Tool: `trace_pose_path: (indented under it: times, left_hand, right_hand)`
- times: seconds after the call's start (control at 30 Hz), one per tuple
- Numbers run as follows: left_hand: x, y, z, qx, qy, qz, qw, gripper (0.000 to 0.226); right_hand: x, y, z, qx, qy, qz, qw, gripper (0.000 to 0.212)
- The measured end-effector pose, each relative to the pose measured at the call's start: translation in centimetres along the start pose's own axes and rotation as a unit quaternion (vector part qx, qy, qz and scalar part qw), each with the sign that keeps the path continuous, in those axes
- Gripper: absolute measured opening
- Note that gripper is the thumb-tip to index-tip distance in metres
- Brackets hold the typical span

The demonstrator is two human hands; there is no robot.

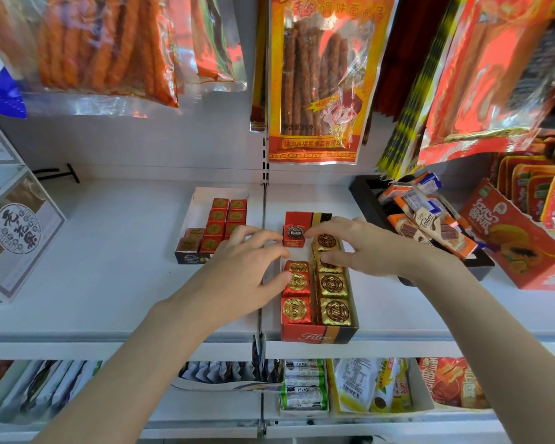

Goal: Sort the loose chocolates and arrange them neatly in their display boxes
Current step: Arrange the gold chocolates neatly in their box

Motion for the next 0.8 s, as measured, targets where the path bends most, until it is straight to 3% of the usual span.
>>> trace_pose_path:
  times: [0.07, 0.17, 0.23, 0.37, 0.6, 0.7, 0.8]
  left_hand:
    - [0.0, 0.0, 0.0, -0.001, 0.001, -0.001, 1.000, 0.044]
    - [-0.2, 0.2, 0.0, 0.004, 0.009, 0.000, 1.000, 0.051]
    - [-0.4, 0.5, -0.1, 0.008, 0.007, -0.002, 1.000, 0.052]
    - [-1.0, 0.9, -0.1, 0.014, 0.008, 0.001, 1.000, 0.051]
    - [-1.4, 0.9, 0.0, 0.016, 0.012, 0.014, 1.000, 0.052]
    - [-1.4, 0.6, -0.1, 0.025, 0.013, 0.017, 0.999, 0.052]
    - [-1.2, 0.5, -0.2, 0.031, 0.008, 0.021, 0.999, 0.052]
  right_hand:
    - [0.0, 0.0, -0.5, 0.022, 0.000, 0.011, 1.000, 0.037]
    - [-1.0, 0.0, -2.8, 0.152, 0.038, 0.019, 0.987, 0.031]
    - [-2.3, -0.6, -3.4, 0.197, 0.078, 0.017, 0.977, 0.029]
    - [-3.9, -3.0, -1.6, 0.159, 0.179, 0.039, 0.970, 0.030]
    - [-3.6, -4.3, -1.2, 0.142, 0.189, 0.047, 0.970, 0.015]
    - [-3.3, -3.7, -0.9, 0.137, 0.098, 0.005, 0.986, 0.017]
    - [-3.8, -1.5, -3.0, 0.187, 0.010, -0.040, 0.981, 0.026]
Point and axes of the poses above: each hand's wrist, its own y-axis away from the middle knuckle, its own z-axis out of the palm, x = y × z, the point moved 8 cm from there along -y, towards the middle knuckle, and after that the axes turned 12 degrees about -x, right-handed, at the moved point
